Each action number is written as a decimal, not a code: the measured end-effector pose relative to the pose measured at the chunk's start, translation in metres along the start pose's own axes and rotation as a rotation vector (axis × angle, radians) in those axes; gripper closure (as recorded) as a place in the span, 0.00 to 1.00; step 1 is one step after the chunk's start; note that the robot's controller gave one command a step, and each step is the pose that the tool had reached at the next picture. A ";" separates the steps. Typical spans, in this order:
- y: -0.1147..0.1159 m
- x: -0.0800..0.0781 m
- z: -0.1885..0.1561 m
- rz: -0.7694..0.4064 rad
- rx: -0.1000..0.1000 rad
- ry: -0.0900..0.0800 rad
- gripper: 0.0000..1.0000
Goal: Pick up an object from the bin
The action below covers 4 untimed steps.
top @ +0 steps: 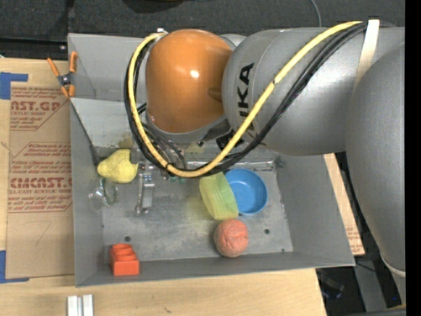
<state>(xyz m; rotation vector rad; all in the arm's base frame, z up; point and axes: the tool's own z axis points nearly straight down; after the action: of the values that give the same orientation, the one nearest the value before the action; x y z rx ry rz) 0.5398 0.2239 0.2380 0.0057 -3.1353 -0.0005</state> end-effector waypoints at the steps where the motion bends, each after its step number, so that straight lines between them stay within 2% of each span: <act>1: -0.002 -0.002 -0.005 0.003 -0.001 -0.008 0.00; 2: 0.018 -0.039 0.130 -0.044 -0.004 -0.008 0.00; 3: 0.023 -0.043 0.076 -0.049 -0.004 -0.011 0.00; 4: -0.005 -0.058 0.134 -0.071 -0.009 -0.022 0.00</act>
Offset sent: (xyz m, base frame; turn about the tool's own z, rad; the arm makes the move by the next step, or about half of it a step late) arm 0.0455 0.0212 -0.1680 -0.0558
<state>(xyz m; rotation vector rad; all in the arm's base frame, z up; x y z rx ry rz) 0.5974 0.2194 0.1040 0.1180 -3.1548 -0.0157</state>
